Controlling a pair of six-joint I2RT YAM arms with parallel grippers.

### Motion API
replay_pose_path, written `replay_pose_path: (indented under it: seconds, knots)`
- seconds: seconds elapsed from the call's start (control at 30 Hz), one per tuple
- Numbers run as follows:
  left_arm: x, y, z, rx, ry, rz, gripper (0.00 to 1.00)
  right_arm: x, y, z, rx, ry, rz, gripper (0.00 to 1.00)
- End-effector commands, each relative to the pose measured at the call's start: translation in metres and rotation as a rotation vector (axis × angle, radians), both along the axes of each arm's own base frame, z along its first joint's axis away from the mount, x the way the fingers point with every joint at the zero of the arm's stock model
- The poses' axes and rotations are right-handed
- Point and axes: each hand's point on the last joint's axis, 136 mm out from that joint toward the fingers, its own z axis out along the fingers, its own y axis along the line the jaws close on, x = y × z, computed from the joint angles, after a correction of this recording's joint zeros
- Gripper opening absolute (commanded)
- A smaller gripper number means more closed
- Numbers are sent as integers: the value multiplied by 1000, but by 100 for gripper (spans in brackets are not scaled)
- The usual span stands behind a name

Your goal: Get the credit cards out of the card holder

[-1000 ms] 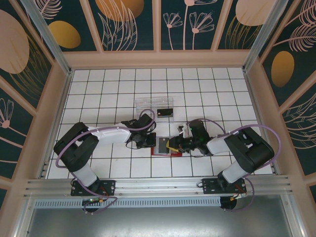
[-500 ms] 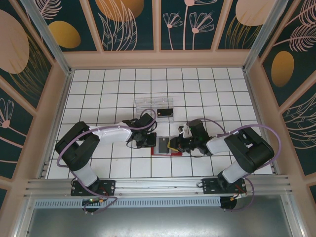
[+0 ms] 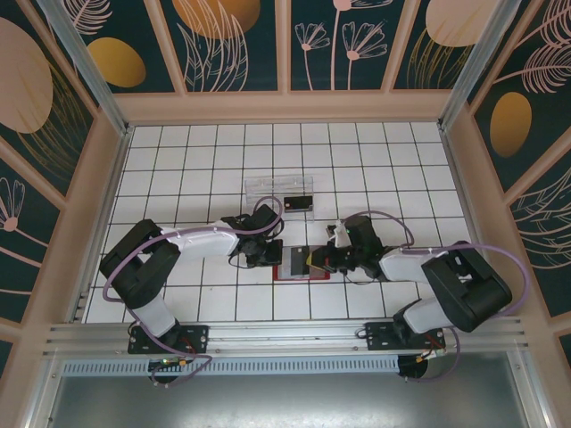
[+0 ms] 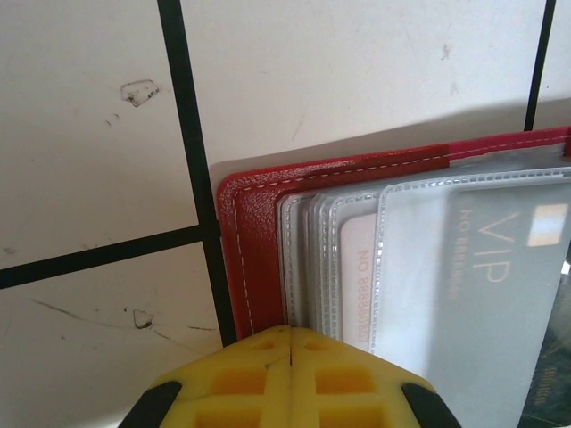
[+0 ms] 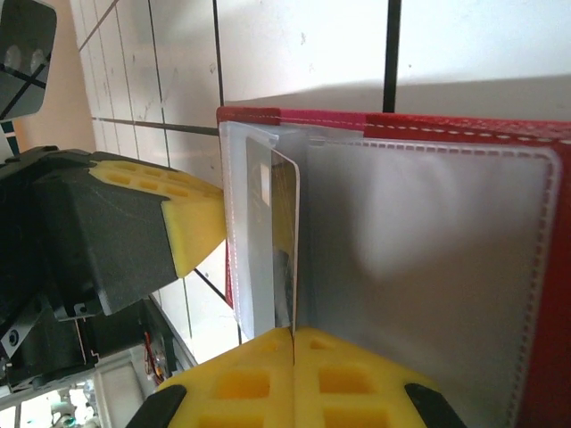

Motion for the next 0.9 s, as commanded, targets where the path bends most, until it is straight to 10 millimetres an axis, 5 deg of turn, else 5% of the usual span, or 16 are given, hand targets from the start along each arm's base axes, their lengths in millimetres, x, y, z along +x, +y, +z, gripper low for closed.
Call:
replay_pose_path:
  seconds: [0.0, 0.5, 0.87]
  knots:
    - [-16, 20, -27, 110, 60, -19, 0, -1, -20, -7, -72, -2, -24, 2]
    - [-12, 15, -21, 99, 43, -23, 0, 20, -49, 41, -230, -198, -29, 0]
    - [2, 11, 15, 60, -46, 4, 3, 63, -57, 91, -406, -481, 34, 0]
